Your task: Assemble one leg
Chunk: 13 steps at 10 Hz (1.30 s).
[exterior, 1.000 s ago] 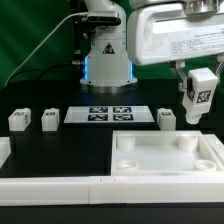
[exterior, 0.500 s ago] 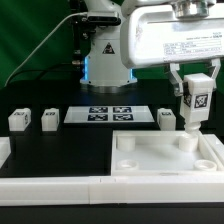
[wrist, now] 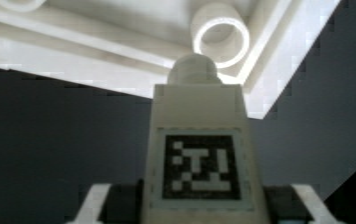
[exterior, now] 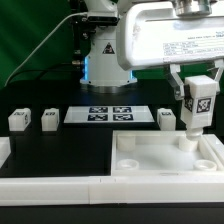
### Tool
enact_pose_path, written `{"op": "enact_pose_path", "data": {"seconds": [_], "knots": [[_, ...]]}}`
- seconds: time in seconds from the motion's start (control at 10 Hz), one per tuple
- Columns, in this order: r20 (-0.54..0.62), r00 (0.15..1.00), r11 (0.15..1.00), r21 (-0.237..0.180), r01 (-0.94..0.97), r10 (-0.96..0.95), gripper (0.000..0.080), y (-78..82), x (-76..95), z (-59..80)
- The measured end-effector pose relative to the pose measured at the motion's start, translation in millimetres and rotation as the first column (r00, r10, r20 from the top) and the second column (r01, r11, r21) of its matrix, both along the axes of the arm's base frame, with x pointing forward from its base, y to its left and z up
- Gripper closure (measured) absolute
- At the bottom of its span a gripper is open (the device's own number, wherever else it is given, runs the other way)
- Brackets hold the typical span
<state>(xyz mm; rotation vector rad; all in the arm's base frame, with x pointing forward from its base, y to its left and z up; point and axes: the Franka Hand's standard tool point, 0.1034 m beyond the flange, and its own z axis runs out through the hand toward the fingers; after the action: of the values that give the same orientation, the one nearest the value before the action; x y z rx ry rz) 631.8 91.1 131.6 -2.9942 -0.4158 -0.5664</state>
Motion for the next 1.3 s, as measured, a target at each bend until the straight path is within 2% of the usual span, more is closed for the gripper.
{"op": "enact_pose_path", "data": {"seconds": [0.2, 0.7, 1.3], "knots": [[-0.001, 1.0, 1.0, 0.003, 0.001, -0.001, 0.0505, 1.8, 6.5, -6.1], [-0.006, 1.0, 1.0, 0.006, -0.007, 0.007, 0.0505, 10.4, 2.0, -28.4], [-0.023, 1.0, 1.0, 0.006, -0.016, 0.016, 0.0505, 16.1, -3.2, -41.5]]}}
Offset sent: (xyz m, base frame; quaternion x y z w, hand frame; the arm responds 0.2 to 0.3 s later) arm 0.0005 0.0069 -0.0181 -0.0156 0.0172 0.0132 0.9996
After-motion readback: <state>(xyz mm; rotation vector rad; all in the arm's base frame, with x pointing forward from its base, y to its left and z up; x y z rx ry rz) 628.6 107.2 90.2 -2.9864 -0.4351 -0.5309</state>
